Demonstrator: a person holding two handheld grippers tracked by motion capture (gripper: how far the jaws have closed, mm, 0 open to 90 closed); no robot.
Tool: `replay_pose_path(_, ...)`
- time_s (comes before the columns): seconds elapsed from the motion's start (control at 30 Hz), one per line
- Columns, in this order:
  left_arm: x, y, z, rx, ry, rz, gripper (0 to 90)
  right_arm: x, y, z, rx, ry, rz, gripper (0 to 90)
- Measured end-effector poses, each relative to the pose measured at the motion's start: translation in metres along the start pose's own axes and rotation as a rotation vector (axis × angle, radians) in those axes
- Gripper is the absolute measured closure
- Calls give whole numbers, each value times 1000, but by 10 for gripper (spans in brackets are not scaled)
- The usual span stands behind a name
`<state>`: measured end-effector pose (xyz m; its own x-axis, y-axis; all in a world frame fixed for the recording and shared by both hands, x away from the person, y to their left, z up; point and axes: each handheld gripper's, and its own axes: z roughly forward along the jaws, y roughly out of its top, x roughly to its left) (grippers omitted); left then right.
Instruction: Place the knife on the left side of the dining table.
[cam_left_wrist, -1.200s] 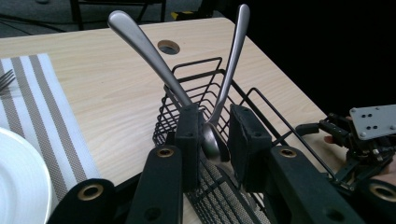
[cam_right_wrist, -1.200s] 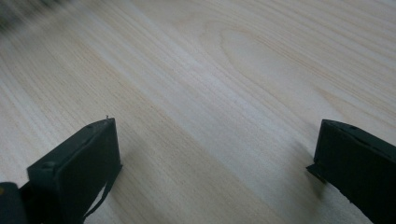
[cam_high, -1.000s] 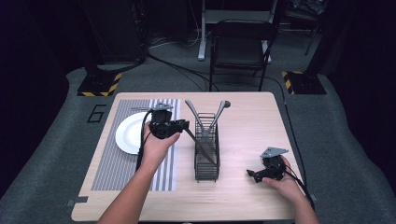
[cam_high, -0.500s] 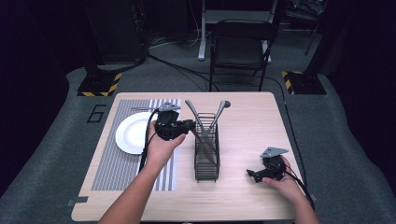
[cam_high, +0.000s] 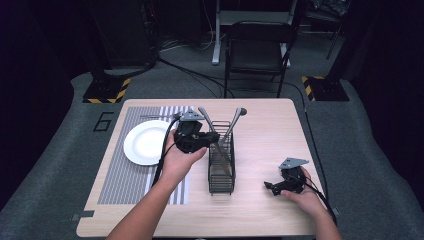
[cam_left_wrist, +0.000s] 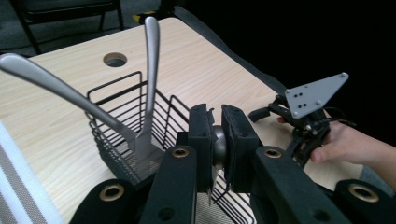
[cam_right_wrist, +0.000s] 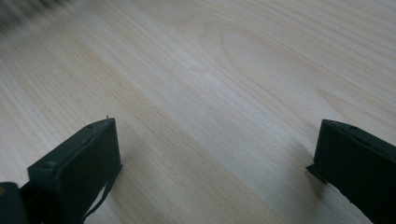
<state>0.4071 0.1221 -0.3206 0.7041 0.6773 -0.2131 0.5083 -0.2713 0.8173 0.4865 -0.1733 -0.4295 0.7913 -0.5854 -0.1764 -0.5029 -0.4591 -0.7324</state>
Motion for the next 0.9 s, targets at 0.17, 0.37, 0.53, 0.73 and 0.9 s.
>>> replay_pose_path(0.17, -5, 3, 0, 3, -5, 26, 833, 0, 0, 0, 0, -1, 0, 0)
replay_pose_path(0.37, -10, 10, -5, 10, 3, 58, 834, 0, 0, 0, 0, -1, 0, 0)
replay_pose_path(0.53, -13, 13, -9, 12, 12, 67, 834, 0, 0, 0, 0, -1, 0, 0)
replay_pose_path(0.73, -15, 18, -18, 9, 20, 74, 834, 0, 0, 0, 0, -1, 0, 0)
replay_pose_path(0.9, -17, 21, -24, 1, 19, 71, 834, 0, 0, 0, 0, 0, -1, 0)
